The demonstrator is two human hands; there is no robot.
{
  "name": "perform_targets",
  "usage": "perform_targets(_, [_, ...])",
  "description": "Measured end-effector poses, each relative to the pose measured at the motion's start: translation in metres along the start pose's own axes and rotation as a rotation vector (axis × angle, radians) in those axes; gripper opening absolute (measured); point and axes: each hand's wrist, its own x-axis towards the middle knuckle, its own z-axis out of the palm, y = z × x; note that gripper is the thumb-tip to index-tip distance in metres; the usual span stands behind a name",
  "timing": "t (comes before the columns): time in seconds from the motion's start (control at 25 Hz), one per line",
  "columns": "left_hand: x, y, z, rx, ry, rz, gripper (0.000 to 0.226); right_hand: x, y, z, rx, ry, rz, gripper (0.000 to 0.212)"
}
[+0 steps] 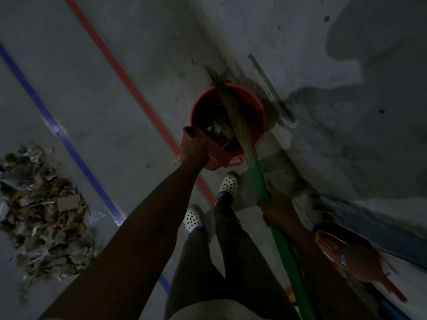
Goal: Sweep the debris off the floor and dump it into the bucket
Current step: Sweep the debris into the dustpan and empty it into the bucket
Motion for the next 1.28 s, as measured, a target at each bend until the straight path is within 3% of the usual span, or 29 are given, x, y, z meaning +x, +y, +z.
perform_targets(0.28, [-0.062,-0.016,-0.025,0.054,0.012,0.011,0.019,-0.049,-0.002,0.005,0.071,0.022,-0.046,0.073])
perform_targets(0.4, [-0.100,-0.033,-0.031,0.011,0.046,0.018,0.024,-0.068,-0.003,0.017,0.098,0.024,-0.069,0.055])
perform_targets(0.56, [-0.165,-0.062,-0.048,-0.027,0.115,0.031,0.029,-0.111,-0.008,0.043,0.076,0.018,-0.124,0.055])
perform_targets(0.72, [-0.229,-0.103,-0.047,-0.111,0.161,0.016,0.032,-0.154,-0.010,0.079,0.133,0.016,-0.147,0.032])
perform_targets(0.96, [-0.320,-0.169,-0.010,-0.368,0.167,-0.211,0.051,-0.219,0.007,0.122,0.136,-0.027,-0.204,0.050])
perform_targets(1.28, [-0.460,-0.240,0.059,-0.582,0.311,-0.491,0.042,-0.280,0.027,0.192,-0.018,-0.198,-0.403,0.061])
